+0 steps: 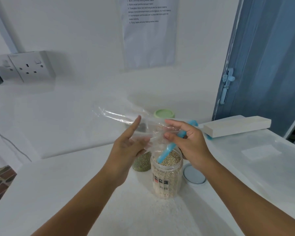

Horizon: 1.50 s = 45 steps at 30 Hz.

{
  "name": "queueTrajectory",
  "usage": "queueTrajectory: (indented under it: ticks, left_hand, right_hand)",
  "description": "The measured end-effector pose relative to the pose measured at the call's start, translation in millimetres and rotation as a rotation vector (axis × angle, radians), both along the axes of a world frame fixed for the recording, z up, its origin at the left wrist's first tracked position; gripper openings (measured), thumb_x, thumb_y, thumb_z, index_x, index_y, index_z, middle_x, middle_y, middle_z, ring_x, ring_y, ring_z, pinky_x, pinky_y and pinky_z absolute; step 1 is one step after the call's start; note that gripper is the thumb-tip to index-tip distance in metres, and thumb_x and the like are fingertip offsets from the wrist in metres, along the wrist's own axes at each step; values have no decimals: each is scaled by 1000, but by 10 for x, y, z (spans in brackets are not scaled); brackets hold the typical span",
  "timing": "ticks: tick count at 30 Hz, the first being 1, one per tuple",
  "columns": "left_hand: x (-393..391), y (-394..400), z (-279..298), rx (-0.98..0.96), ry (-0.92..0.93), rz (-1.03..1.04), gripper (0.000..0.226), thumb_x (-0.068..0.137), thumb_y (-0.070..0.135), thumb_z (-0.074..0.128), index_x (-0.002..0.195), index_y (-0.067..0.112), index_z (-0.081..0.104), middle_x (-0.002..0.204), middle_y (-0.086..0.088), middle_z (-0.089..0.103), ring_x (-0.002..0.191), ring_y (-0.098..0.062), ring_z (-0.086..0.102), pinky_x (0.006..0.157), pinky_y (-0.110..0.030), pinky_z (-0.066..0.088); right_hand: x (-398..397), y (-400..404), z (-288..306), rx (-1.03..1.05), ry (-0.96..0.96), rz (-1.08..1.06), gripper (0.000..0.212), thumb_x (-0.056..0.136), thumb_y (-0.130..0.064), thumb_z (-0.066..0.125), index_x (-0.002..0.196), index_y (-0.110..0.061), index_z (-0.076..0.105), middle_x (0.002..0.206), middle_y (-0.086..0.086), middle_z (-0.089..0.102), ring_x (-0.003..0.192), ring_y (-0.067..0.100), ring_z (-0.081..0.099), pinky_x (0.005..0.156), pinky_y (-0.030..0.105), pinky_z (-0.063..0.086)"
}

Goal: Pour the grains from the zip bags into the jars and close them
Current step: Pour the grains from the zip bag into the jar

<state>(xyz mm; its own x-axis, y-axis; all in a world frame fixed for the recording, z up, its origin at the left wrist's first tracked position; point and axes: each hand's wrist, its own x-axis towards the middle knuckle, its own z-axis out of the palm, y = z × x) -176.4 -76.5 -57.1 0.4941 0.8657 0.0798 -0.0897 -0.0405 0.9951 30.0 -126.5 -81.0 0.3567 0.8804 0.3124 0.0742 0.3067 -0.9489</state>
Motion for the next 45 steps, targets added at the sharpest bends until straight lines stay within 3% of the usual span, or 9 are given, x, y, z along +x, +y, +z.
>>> queueTrajectory:
  ticks: [6,15,18,21,25,30,35,40,45]
  left_hand:
    - [210,49,35,100,42,123,56,91,3,75,140,28,63,76,0,77,75,-11,72,80,-23,58]
    - [130,19,95,98,81,-2,69,87,23,74,150,38,50,107,-15,79,96,-29,77,101,-41,58]
    - [-106,17,326,62,166,-161,75,85,31,72,150,53,42,117,-17,76,96,-38,77,97,-40,60]
    - [-434,61,629,87,281,-274,60,91,36,65,145,55,49,108,-19,77,74,-35,76,89,-41,62]
    - [-697,172,991,159,295,-245,53,79,56,80,130,43,71,80,-15,69,44,-18,47,68,-35,57]
    - [-734,296,1322,430,271,-132,29,84,36,69,110,37,82,90,17,71,87,-12,65,96,-35,50]
    - [-699,611,1309,413,220,-181,52,62,71,85,103,39,83,136,13,68,142,0,46,126,-41,21]
    - [-730,892,1117,103,233,-385,68,58,71,90,104,21,85,139,-1,68,133,-25,59,116,-38,34]
    - [-885,950,975,70,308,-382,78,54,74,90,106,16,84,116,2,74,90,-12,52,81,-26,39]
  right_hand:
    - [-12,20,12,21,0,-18,40,93,-1,72,122,-28,74,110,-13,76,104,10,73,86,21,58]
    - [51,70,110,-23,466,100,37,90,-14,70,127,-14,71,125,6,74,106,29,75,95,41,61]
    - [97,139,182,-34,498,84,34,101,2,57,129,-13,70,129,8,72,96,26,76,93,38,62]
    - [104,170,271,-68,431,106,47,101,12,48,130,-18,70,133,4,70,91,22,74,103,42,57]
    - [24,160,443,-52,333,178,54,97,16,44,128,-19,71,129,-1,73,88,16,66,86,31,59]
    - [-181,187,720,22,301,307,38,94,10,57,113,-15,78,124,7,75,122,17,68,112,44,49]
    - [-349,185,881,76,256,489,54,90,22,44,93,-14,84,109,12,79,112,27,73,104,43,56]
    - [-447,178,946,24,103,577,62,87,26,38,86,-15,84,100,9,80,100,20,74,83,33,61]
    - [-397,189,974,-72,-3,572,58,86,25,39,84,-13,83,98,10,79,90,29,67,75,31,58]
